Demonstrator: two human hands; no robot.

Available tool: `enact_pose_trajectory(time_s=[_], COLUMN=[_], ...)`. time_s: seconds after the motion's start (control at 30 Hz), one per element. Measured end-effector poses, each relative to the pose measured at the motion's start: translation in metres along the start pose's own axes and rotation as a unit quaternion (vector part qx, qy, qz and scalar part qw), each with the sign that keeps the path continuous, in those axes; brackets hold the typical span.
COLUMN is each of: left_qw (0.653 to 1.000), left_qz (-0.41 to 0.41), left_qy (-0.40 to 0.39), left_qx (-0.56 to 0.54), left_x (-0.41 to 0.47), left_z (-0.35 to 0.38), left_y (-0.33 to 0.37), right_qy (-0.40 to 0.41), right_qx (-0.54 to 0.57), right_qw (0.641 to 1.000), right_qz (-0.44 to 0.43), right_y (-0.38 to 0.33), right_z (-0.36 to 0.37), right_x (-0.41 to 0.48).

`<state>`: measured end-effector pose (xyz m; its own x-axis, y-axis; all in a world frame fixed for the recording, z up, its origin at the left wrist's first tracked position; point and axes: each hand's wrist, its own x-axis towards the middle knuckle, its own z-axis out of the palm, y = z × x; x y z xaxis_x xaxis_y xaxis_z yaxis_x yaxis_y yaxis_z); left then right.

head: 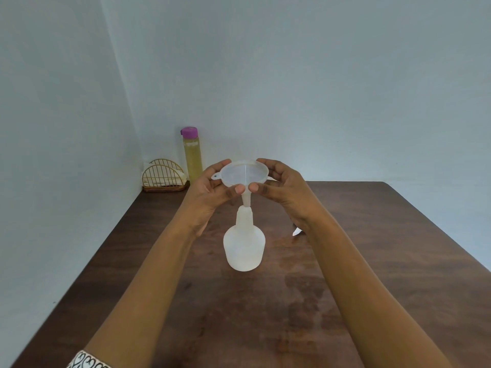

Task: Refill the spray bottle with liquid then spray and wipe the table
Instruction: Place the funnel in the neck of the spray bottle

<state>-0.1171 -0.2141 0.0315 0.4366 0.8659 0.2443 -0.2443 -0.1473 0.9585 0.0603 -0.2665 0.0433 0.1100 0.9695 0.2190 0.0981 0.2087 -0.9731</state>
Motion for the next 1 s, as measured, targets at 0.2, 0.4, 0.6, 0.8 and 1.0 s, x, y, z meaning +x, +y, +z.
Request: enact_pose_trajectory(time_s=[0.2,0.4,0.6,0.8,1.0], left_qw=[1.000,0.999,0.999,0.993,0.970], left_qz=[-0.007,-0.041,-0.025,-0.059,-0.134], left_qy=[-0.001,-0.022,-0.031,-0.087,-0.086], left_qx=[0.021,0.016,-0.002,0.053,0.184], left_x=[0.000,-0.006,-0.011,-0.013,-0.023], left_z=[-0.002,-0.010,-0.010,-0.020,-0.019], left_y=[-0.007,-0.029,-0.046,-0.070,-0.107], right_qy=[-0.012,-0.031,-0.034,-0.034,-0.054], right_qx=[0.012,-0.003,-0.008,-0.006,-0.004], right_qw=[1.000,0.999,0.999,0.999,0.998], right_qz=[0.015,0.031,0.025,0.018,0.023], right_y=[0.009,0.031,0.041,0.041,0.042], right_z=[0.001,0.004,0.007,0.007,0.010], right_x=[-0.002,-0.009,-0.011,-0.012,-0.014])
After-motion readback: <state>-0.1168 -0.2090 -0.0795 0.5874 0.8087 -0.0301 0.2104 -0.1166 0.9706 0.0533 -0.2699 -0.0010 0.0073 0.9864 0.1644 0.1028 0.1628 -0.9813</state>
